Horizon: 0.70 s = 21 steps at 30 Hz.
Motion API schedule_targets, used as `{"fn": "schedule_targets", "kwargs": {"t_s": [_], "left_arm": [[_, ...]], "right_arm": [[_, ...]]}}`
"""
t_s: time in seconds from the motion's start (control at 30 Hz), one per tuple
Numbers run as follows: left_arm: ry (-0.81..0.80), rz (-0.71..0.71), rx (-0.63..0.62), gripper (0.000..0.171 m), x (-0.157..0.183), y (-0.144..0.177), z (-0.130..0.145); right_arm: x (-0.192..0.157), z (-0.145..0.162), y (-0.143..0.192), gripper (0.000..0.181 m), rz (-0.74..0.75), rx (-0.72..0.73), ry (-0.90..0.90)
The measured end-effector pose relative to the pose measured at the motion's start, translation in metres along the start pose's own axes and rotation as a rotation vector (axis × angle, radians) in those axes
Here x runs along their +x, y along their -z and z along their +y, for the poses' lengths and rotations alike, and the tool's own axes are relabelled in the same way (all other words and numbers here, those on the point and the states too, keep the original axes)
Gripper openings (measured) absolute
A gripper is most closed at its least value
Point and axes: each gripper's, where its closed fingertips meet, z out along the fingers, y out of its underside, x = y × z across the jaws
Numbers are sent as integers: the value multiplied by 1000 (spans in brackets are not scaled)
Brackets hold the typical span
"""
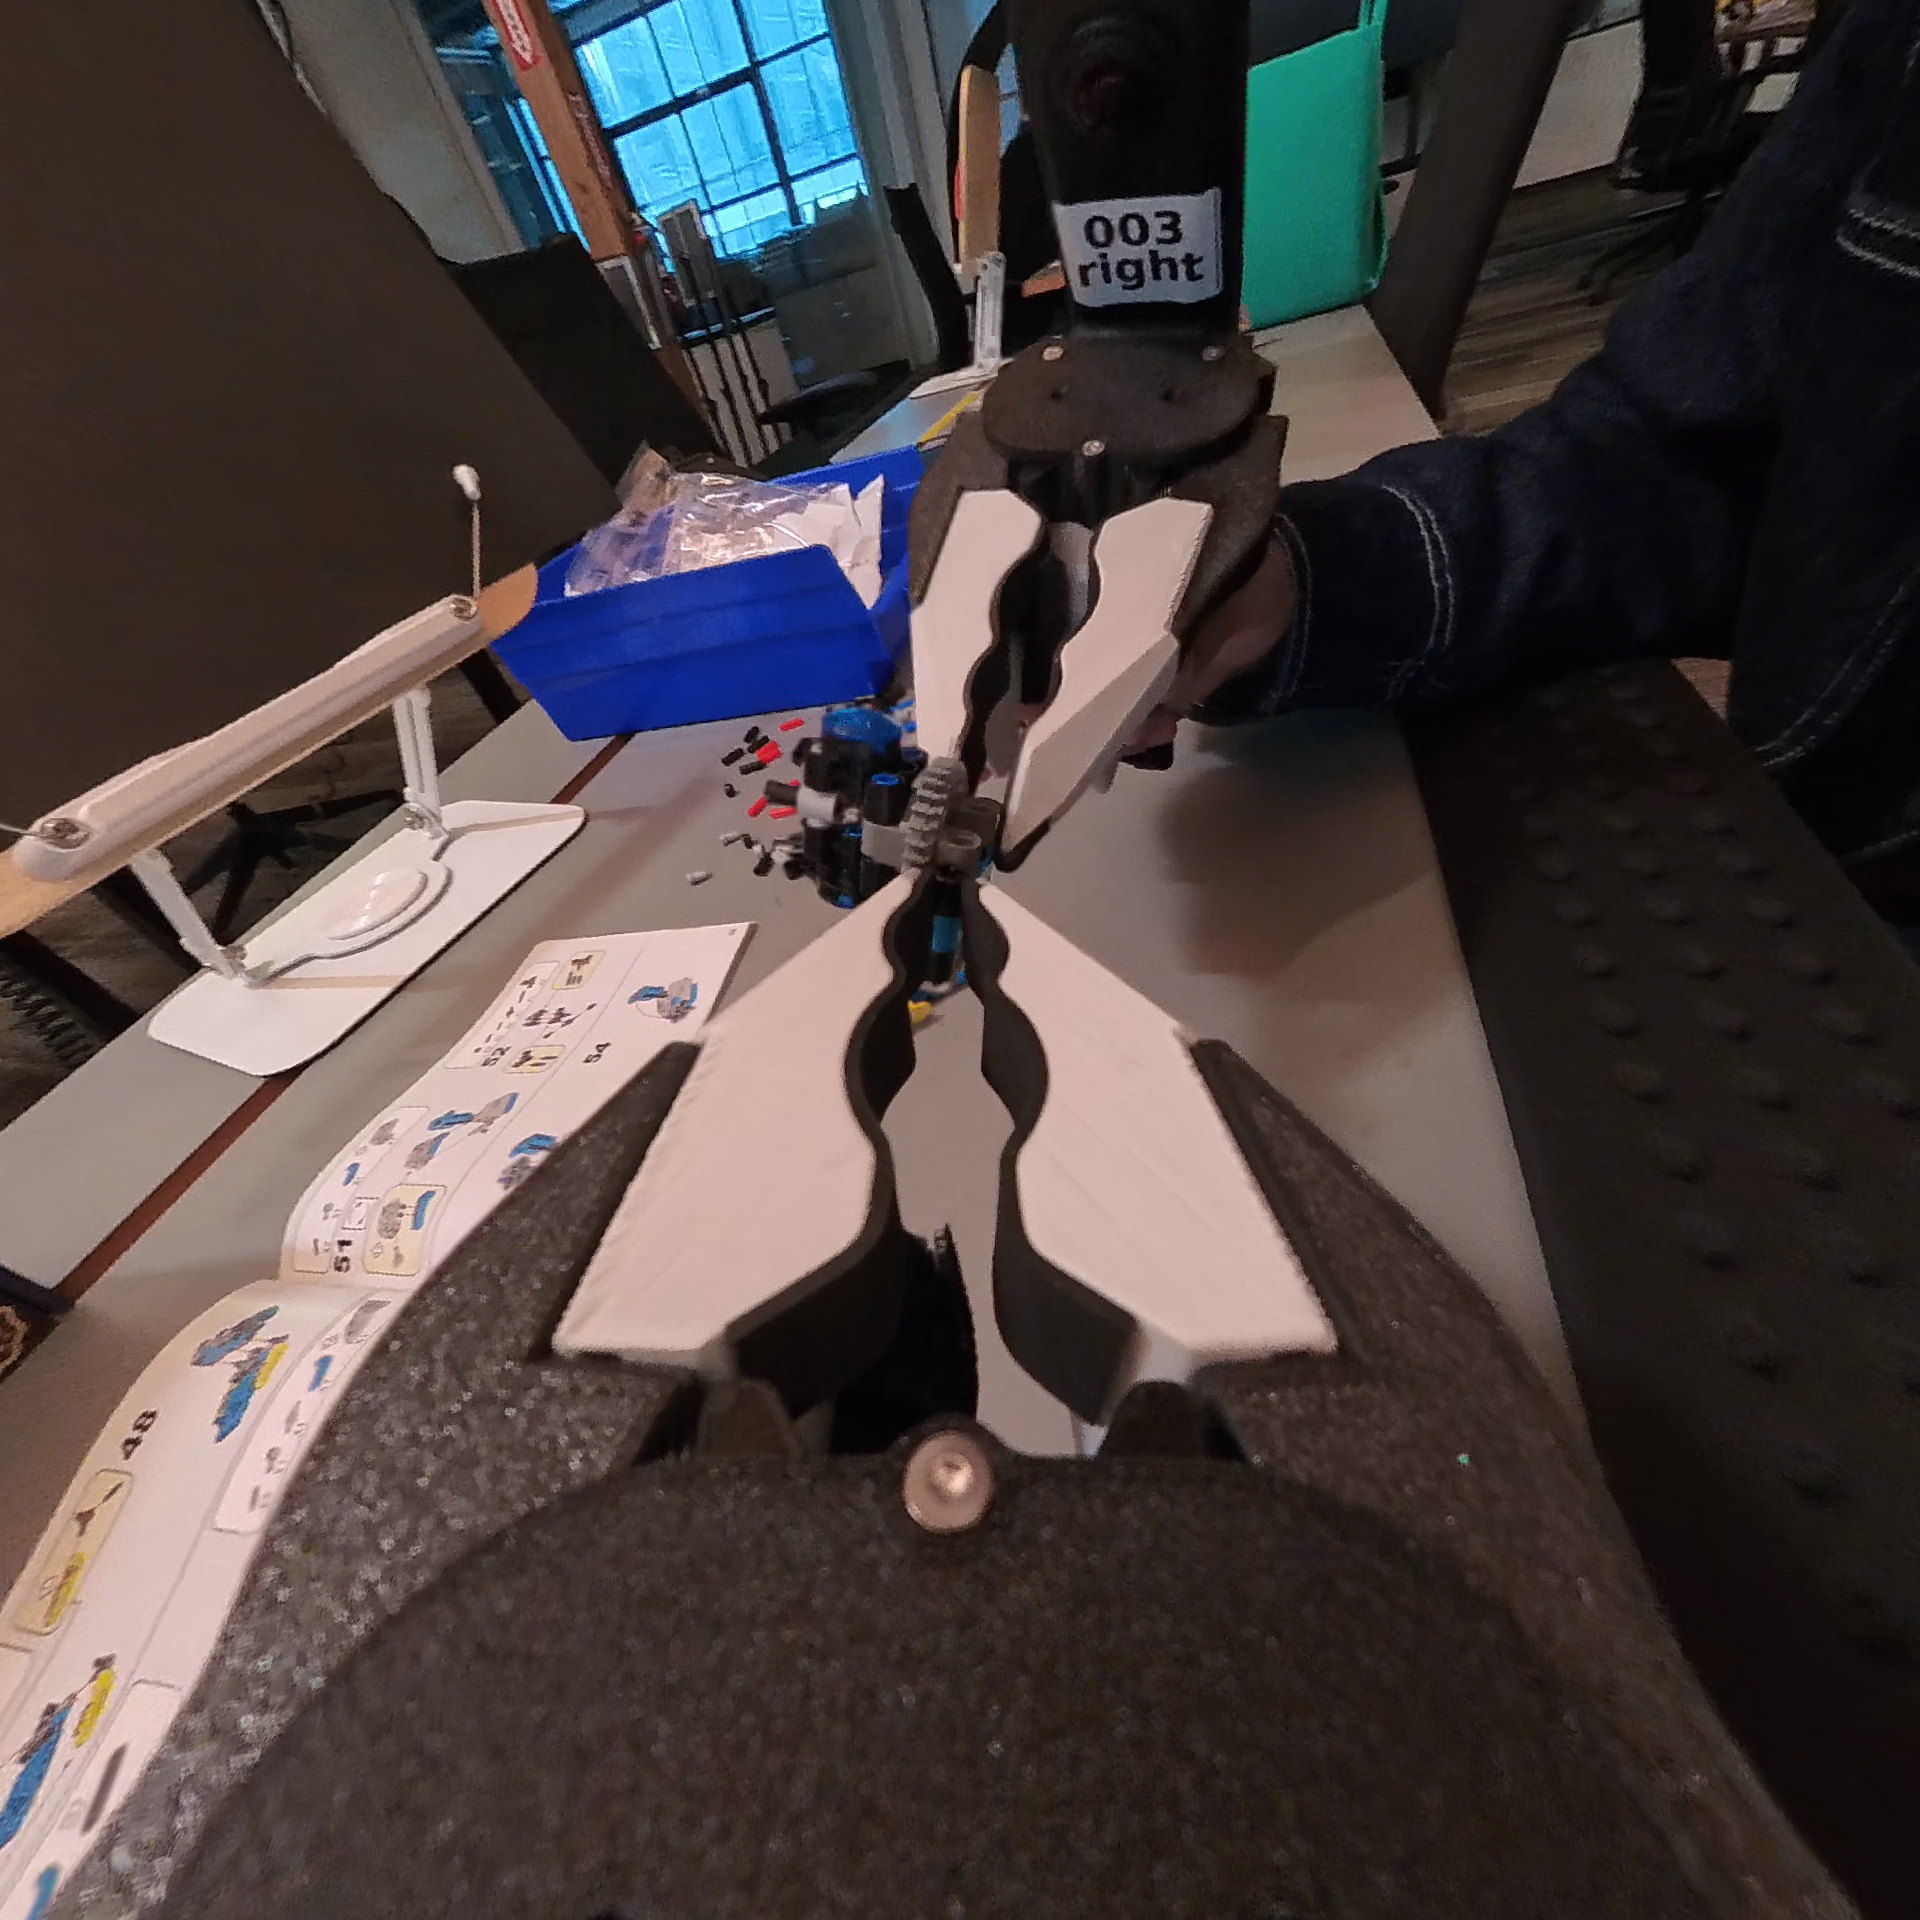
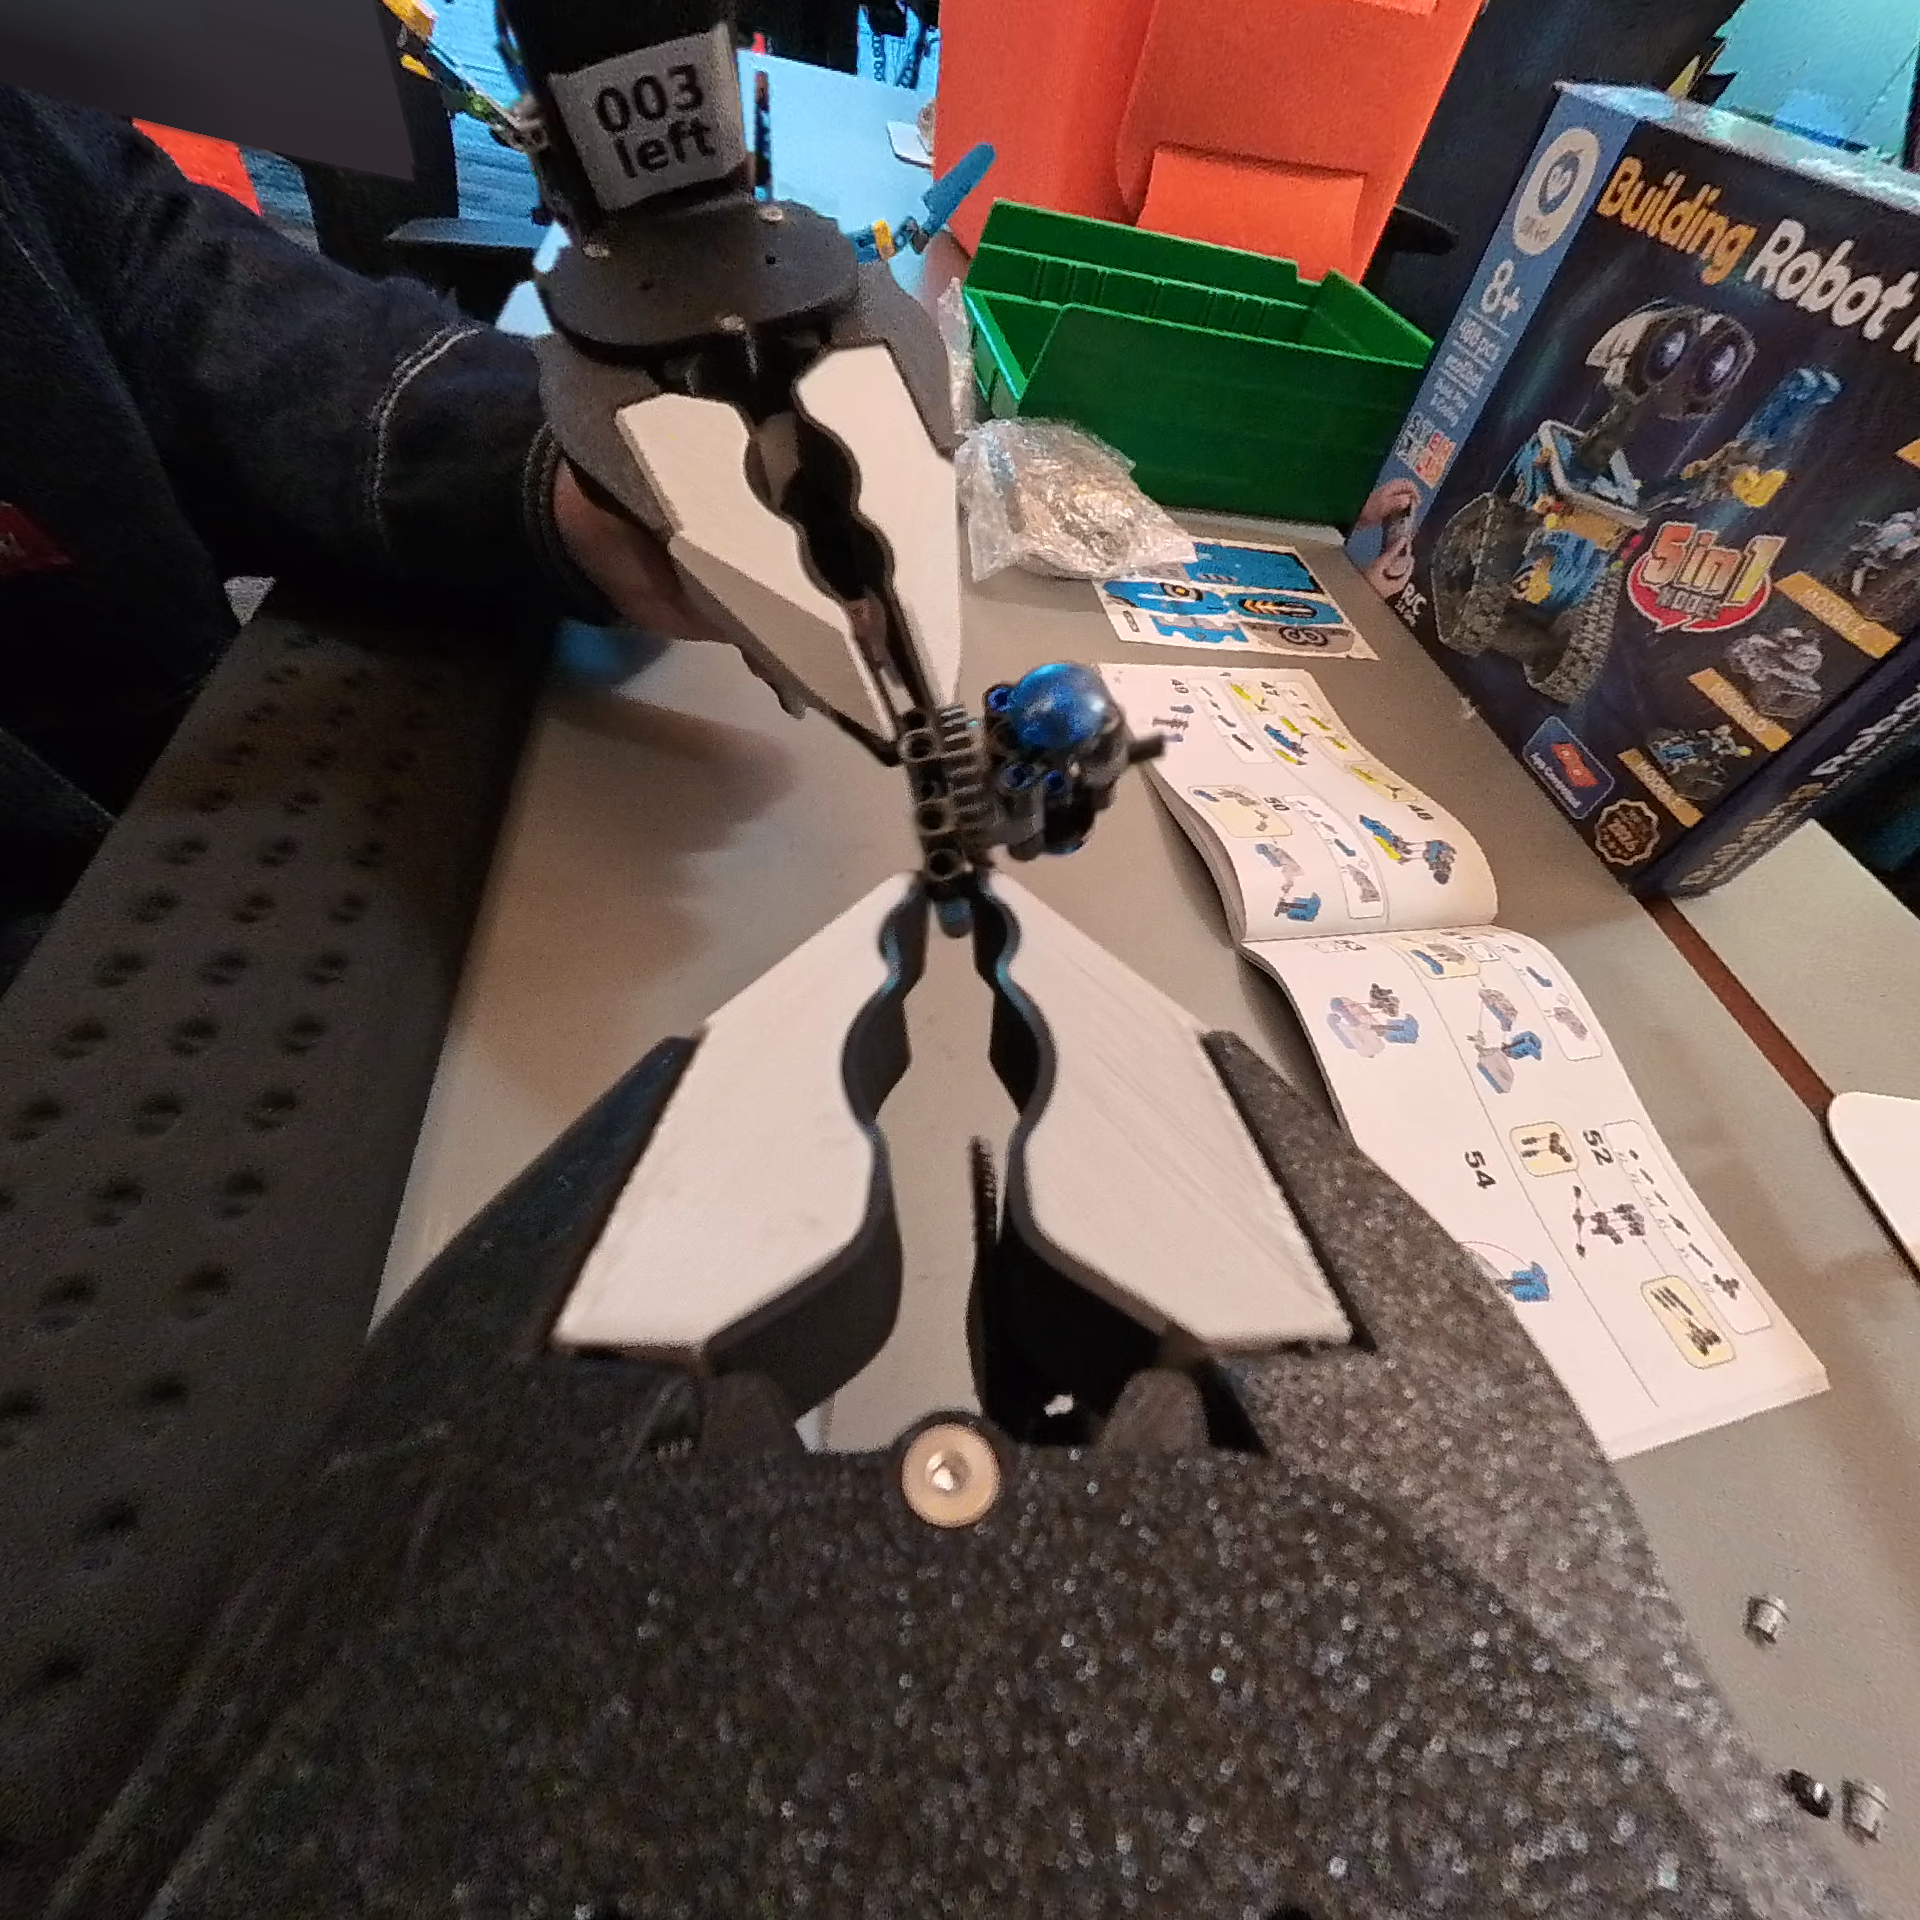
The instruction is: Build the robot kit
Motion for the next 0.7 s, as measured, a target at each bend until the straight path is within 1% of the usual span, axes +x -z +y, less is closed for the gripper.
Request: {"fn": "schedule_targets", "kwargs": {"t_s": [0.23, 0.43, 0.57, 0.63, 0.7], "left_arm": [[15, -99, 5, 4, -8, -2, -2], [0, -272, -9, 3, -17, -4, -6], [-59, -415, -8, 3, -19, -2, -16], [-62, -464, -14, 3, -20, -2, -18], [-62, -484, -5, 3, -20, -3, -21]], "right_arm": [[5, -1, 0, 7, 53, 1, 17], [10, -2, -2, 6, 118, 1, 14], [12, -10, -1, 6, 174, 20, 31], [13, -12, 0, 6, 179, 29, 14], [13, -13, 1, 7, 179, 34, 16]]}}
